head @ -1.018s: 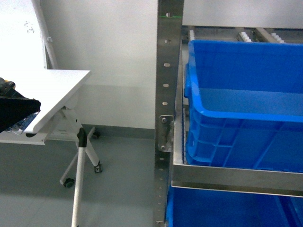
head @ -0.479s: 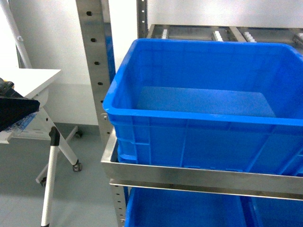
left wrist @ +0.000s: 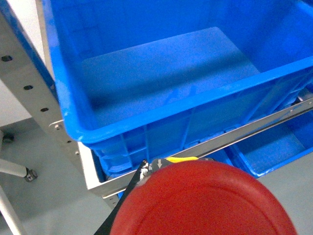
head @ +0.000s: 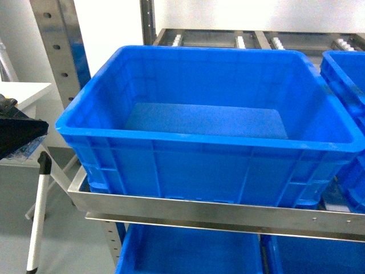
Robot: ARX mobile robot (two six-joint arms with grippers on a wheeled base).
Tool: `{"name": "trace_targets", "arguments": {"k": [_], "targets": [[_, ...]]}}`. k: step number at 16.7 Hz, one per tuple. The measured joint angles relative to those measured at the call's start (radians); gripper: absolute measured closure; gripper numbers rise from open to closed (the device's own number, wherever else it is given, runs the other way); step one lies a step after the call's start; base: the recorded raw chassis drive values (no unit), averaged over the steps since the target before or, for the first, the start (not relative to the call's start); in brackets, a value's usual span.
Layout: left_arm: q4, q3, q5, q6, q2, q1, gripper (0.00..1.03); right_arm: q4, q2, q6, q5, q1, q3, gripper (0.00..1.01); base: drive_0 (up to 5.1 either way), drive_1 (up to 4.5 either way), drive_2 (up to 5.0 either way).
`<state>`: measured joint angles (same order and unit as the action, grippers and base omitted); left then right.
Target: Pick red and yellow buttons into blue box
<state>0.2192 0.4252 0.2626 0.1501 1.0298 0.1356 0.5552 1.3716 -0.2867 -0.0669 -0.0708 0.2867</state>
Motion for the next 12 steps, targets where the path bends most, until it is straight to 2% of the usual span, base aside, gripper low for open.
{"name": "trace_targets", "arguments": {"k": [10,12], "targets": [[-0.001,0.0,0.0,0.0,0.0,-0.001,0.78,0.0,0.0,0.0,0.0,0.0,0.0,0.7,4.8,-3.55,-1.2],[0.0,0.0,0.0,0.0,0.0,-0.001,0.78,0.0,0.0,0.0,0.0,0.0,0.0,0.7,4.6,-2.24,-2.2]]}}
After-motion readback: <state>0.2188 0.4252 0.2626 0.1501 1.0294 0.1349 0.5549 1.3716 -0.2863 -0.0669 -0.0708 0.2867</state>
